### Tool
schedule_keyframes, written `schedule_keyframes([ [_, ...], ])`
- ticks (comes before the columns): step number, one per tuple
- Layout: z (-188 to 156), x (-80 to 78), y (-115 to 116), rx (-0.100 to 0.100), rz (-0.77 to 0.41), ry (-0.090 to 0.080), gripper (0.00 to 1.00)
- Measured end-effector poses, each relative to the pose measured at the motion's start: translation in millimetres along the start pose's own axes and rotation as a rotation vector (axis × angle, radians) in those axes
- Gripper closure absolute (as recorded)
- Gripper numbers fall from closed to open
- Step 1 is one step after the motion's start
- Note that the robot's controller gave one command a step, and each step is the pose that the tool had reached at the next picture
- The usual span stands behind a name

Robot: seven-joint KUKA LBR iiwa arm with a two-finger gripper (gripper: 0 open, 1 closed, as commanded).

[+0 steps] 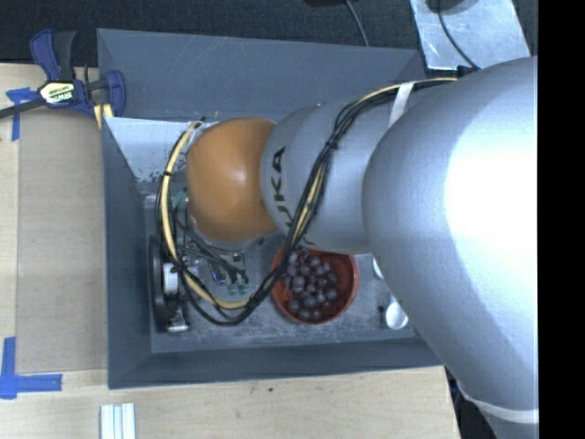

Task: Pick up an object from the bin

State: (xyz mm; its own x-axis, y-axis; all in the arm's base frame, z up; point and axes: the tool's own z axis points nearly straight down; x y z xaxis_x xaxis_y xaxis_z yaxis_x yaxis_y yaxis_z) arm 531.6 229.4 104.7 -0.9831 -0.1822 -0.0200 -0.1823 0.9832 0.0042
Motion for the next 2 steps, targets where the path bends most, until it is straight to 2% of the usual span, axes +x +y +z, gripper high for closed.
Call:
schedule_keyframes([
  [2, 0.0, 0.0, 0.0, 0.000, 0.001, 0.000, 1.00],
])
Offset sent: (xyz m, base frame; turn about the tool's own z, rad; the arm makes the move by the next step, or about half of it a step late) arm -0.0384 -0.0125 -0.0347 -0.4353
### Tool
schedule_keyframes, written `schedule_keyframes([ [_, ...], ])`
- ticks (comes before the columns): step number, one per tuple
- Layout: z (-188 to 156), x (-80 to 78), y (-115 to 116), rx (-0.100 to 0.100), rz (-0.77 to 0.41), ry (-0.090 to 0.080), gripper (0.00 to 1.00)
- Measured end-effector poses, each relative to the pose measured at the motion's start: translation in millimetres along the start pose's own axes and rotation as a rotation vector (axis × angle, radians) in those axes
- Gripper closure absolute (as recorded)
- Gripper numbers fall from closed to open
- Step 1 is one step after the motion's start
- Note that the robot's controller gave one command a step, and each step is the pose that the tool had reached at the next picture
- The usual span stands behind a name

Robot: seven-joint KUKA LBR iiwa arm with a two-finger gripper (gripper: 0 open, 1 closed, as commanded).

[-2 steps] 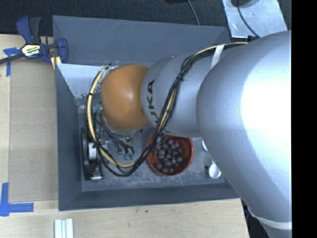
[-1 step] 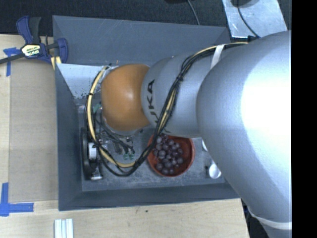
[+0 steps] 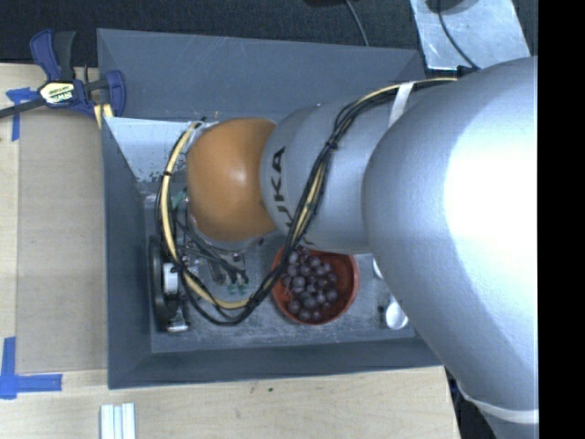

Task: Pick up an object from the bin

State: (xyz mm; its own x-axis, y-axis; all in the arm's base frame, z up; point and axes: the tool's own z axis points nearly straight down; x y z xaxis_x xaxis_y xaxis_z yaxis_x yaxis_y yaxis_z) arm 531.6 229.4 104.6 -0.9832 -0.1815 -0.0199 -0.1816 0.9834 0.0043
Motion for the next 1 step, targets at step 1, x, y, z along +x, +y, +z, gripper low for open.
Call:
schedule_keyframes([
  [1, 0.0, 0.0, 0.0, 0.000, 0.000, 0.000, 1.00],
])
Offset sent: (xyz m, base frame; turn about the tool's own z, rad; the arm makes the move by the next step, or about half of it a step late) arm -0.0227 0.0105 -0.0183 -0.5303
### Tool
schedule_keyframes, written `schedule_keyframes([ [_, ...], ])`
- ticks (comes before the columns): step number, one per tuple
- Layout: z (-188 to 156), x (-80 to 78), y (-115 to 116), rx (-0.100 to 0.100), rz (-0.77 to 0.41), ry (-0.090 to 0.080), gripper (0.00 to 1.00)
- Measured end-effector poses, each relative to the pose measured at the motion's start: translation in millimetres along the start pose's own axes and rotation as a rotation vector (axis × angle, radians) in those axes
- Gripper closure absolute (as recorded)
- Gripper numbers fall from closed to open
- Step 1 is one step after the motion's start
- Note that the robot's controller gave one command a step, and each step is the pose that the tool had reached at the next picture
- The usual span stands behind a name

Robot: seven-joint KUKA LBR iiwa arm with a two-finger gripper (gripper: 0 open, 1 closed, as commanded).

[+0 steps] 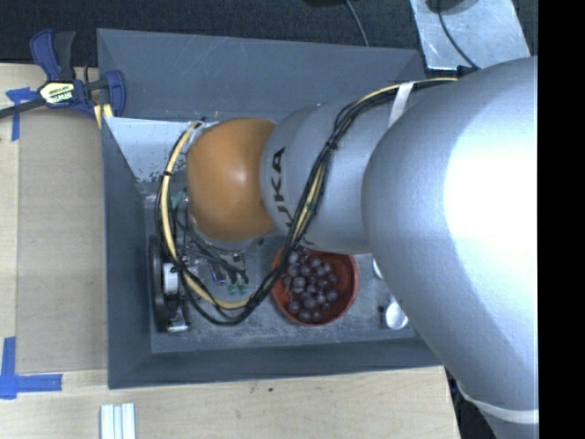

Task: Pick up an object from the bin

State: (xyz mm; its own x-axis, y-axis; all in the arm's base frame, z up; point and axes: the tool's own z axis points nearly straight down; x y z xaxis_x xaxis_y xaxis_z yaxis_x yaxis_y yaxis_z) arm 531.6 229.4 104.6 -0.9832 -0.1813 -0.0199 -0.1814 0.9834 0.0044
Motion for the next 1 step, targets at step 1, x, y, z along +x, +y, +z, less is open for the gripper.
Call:
schedule_keyframes([
  [1, 0.0, 0.0, 0.0, 0.000, 0.000, 0.000, 1.00],
])
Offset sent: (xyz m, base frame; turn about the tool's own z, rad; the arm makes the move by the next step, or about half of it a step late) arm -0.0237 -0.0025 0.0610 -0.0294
